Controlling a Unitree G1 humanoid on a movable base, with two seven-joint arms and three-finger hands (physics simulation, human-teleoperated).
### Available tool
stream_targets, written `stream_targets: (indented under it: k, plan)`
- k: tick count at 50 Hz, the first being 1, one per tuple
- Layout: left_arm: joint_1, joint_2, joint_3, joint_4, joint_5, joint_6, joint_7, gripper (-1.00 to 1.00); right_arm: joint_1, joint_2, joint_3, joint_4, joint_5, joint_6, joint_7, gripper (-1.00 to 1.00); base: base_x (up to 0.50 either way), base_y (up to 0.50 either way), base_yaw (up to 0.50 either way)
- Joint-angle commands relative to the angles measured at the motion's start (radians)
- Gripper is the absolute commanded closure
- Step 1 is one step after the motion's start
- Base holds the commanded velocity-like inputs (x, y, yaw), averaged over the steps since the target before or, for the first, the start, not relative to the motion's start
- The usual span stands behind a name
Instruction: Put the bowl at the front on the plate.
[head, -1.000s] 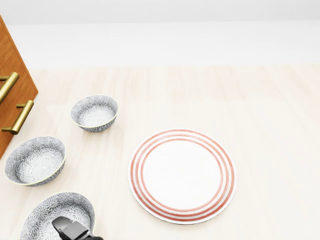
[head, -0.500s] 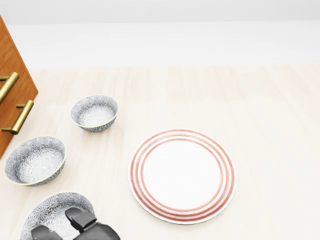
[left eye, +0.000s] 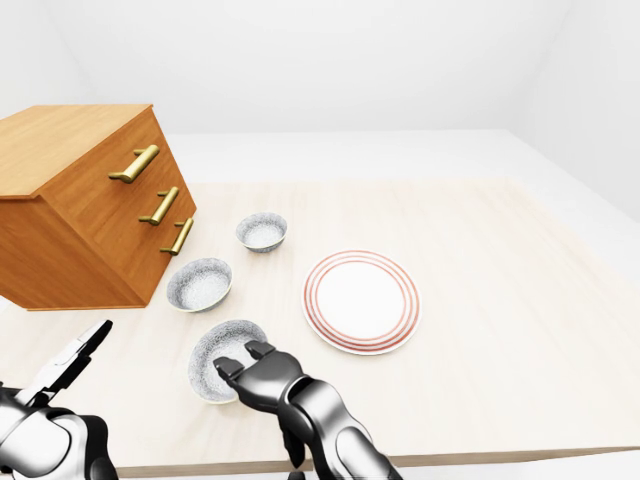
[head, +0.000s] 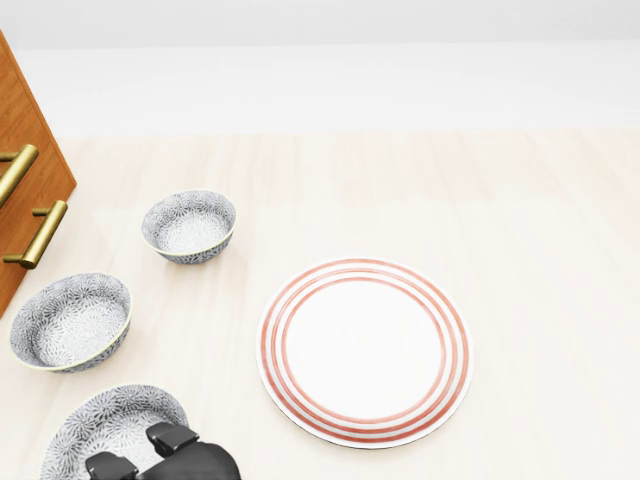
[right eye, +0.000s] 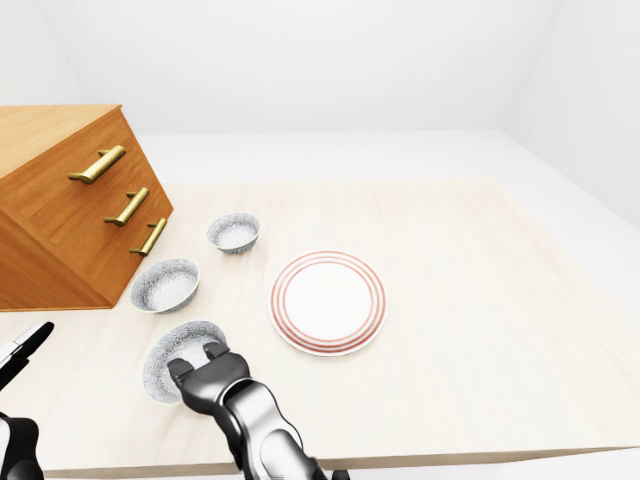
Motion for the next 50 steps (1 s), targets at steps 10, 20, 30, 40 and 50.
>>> stream_targets:
  k: [10,20,30,40,50]
  plan:
    - [-0.002,-0.001,0.006,-0.008,-0.015,0.0,-0.002,-1.0,-0.172,0.1,-0.162,0.362,0.019,0.0,-0.034,-1.0,0.0,0.0,0.0]
    - [0.001,0.001,0.01,-0.015,-0.026,0.0,-0.005,-1.0,-0.212,0.1,-0.196,0.464,0.021,0.0,-0.07,-1.0,0.0,0.0,0.0]
    - [-0.001,0.0,0.016,-0.029,-0.028,0.0,-0.006,-1.0,-0.259,0.1,-0.239,0.552,0.04,0.0,-0.107,-1.0,0.0,0.0,0.0]
    - [0.001,-0.001,0.013,-0.022,-0.026,0.0,-0.006,-1.0,-0.222,0.1,-0.208,0.461,0.038,-0.012,-0.094,1.0,0.0,0.0,0.0]
    - [0.003,-0.003,0.013,-0.027,-0.017,0.0,-0.008,-1.0,-0.191,0.1,-0.163,0.323,-0.017,0.0,0.0,1.0,0.0,0.0,0.0]
